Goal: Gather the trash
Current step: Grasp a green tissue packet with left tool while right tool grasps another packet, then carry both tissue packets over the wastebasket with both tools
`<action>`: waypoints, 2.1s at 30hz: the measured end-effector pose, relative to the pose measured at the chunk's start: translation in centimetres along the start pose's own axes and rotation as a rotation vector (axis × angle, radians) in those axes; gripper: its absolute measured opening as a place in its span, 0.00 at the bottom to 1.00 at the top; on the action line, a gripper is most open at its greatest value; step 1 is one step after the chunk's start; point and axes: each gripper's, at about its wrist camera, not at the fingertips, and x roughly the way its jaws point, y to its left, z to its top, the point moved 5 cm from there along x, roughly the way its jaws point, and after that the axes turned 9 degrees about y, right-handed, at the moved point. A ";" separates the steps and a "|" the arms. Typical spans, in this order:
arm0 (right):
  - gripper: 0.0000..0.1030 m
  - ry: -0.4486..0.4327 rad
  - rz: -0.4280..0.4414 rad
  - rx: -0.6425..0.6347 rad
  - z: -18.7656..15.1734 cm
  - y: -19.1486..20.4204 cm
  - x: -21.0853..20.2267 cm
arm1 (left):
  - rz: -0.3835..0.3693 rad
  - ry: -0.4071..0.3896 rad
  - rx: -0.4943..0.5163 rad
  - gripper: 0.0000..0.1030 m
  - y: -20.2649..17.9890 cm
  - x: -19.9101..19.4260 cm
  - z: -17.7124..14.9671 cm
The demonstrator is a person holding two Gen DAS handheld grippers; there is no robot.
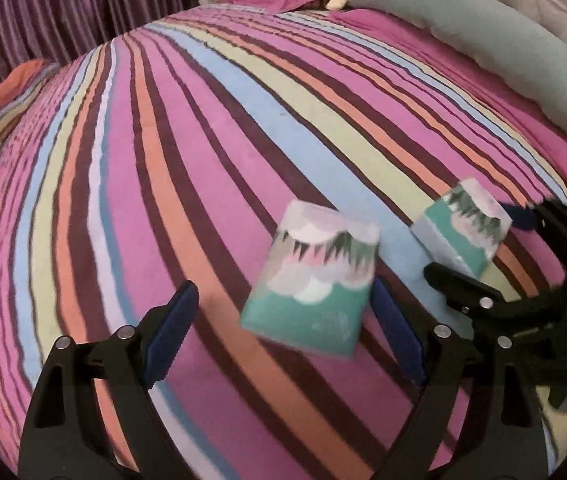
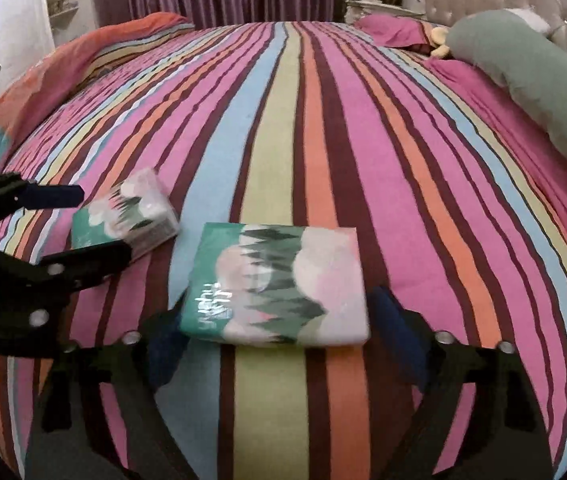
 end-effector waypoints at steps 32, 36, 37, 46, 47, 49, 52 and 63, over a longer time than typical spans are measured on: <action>0.65 -0.025 0.234 0.017 -20.1 9.4 -17.5 | 0.008 -0.042 -0.224 0.50 -5.5 -18.0 -28.6; 0.65 -0.001 0.257 0.032 -24.5 10.6 -19.6 | -0.017 -0.040 -0.209 0.50 -8.3 -20.0 -34.0; 0.65 0.003 0.258 0.032 -25.4 10.8 -20.1 | -0.022 -0.042 -0.209 0.50 -8.8 -20.5 -35.2; 0.65 0.123 0.255 0.086 -32.0 12.0 -20.7 | -0.093 0.048 -0.297 0.50 -12.0 -20.9 -44.9; 0.65 0.152 0.261 0.106 -33.0 12.2 -20.3 | -0.096 0.059 -0.306 0.50 -12.2 -20.6 -45.4; 0.65 0.227 0.292 0.161 -34.7 12.4 -18.8 | -0.105 0.094 -0.324 0.50 -12.6 -19.8 -46.9; 0.65 0.352 0.336 0.221 -37.5 13.2 -16.3 | -0.136 0.165 -0.338 0.50 -13.7 -17.7 -48.7; 0.65 0.703 0.307 0.404 -42.4 12.6 -7.5 | -0.186 0.536 -0.361 0.50 -16.4 -6.8 -53.3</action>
